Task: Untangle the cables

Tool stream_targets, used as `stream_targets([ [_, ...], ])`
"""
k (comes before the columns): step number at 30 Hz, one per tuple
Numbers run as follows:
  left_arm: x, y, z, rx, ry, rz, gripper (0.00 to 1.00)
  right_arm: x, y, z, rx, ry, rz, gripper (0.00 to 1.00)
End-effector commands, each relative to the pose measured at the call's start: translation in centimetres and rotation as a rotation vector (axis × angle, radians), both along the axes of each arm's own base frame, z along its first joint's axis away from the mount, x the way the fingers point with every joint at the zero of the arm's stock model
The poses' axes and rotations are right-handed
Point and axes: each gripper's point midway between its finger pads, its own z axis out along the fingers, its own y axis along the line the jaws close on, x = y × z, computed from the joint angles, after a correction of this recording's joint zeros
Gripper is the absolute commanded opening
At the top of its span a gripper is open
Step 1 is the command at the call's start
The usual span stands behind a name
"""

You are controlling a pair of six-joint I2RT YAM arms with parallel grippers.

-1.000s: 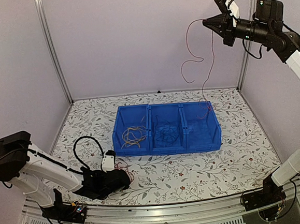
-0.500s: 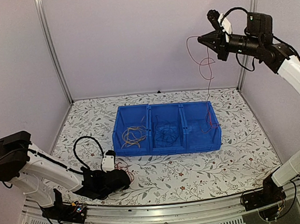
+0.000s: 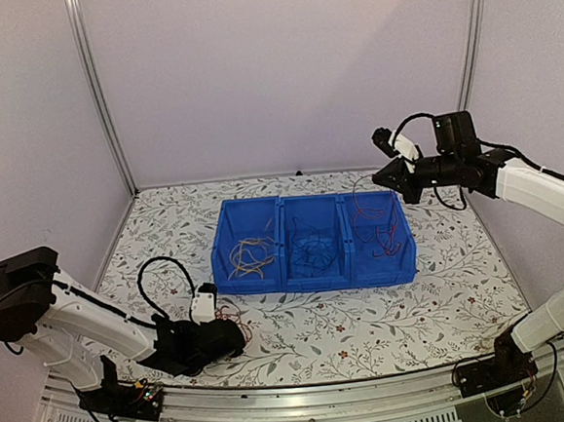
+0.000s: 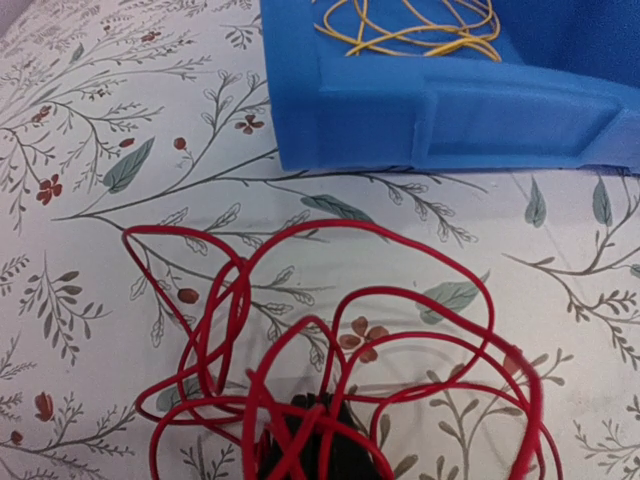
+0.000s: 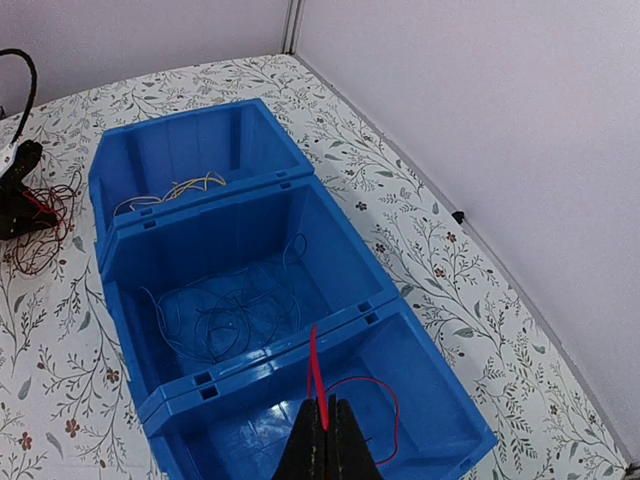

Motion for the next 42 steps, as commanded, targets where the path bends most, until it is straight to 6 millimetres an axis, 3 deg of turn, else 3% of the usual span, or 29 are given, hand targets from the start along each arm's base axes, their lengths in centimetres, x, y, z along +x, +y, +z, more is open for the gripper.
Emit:
stream_targets([
  [1, -0.5, 1.5, -1.0, 0.053, 0.047, 0.012, 0.00, -1.6, -0.9, -1.9, -0.014, 0.013, -0.003, 0.00],
  [5, -0.5, 1.6, -1.0, 0.048, 0.043, 0.017, 0.00, -1.9, -1.2, -4.3, -0.050, 0.064, -0.001, 0.00],
  [9, -0.5, 1.3, -1.1, 0.047, 0.048, 0.010, 0.00, -0.1, -0.8, -6.3, -0.072, 0.160, -0.034, 0.00],
  [13, -0.6, 1.0, -1.1, 0.050, 0.052, 0.003, 0.00, 2.4, -0.4, -9.7, -0.141, 0.315, -0.079, 0.00],
  [14, -0.6, 1.0, -1.0, 0.049, 0.051, 0.001, 0.00, 3.0, -0.3, -11.3, -0.167, 0.365, -0.086, 0.00],
  [17, -0.7, 0.9, -0.8, 0.044, 0.048, 0.000, 0.00, 3.6, -0.6, -14.6, -0.227, 0.466, -0.119, 0.00],
  [20, -0.8, 0.5, 0.3, 0.036, 0.014, -0.022, 0.00, 4.1, -1.8, -16.0, -0.303, 0.472, -0.188, 0.12],
  [23, -0.9, -0.3, 2.1, 0.031, -0.039, -0.074, 0.00, 3.8, -2.8, -15.5, -0.356, 0.471, -0.214, 0.30],
  [27, -1.2, -3.0, 5.2, -0.072, -0.107, -0.210, 0.00, 3.7, -4.0, -12.4, -0.401, 0.394, -0.244, 0.52],
  [31, -2.3, -5.9, 8.3, -0.210, -0.174, -0.417, 0.00, 3.7, -4.1, -5.4, -0.367, 0.170, -0.281, 0.73],
  [33, -2.5, -6.0, 9.4, -0.245, -0.195, -0.443, 0.00, 2.8, -2.7, -3.4, -0.350, 0.119, -0.237, 0.77],
  [36, -2.9, -6.2, 10.4, -0.278, -0.213, -0.488, 0.00, -0.1, 1.5, -2.5, -0.291, 0.117, -0.081, 0.84],
  [42, -3.7, -7.3, 11.3, -0.331, -0.222, -0.557, 0.00, -8.6, 10.7, -1.3, -0.134, 0.132, 0.355, 0.83],
])
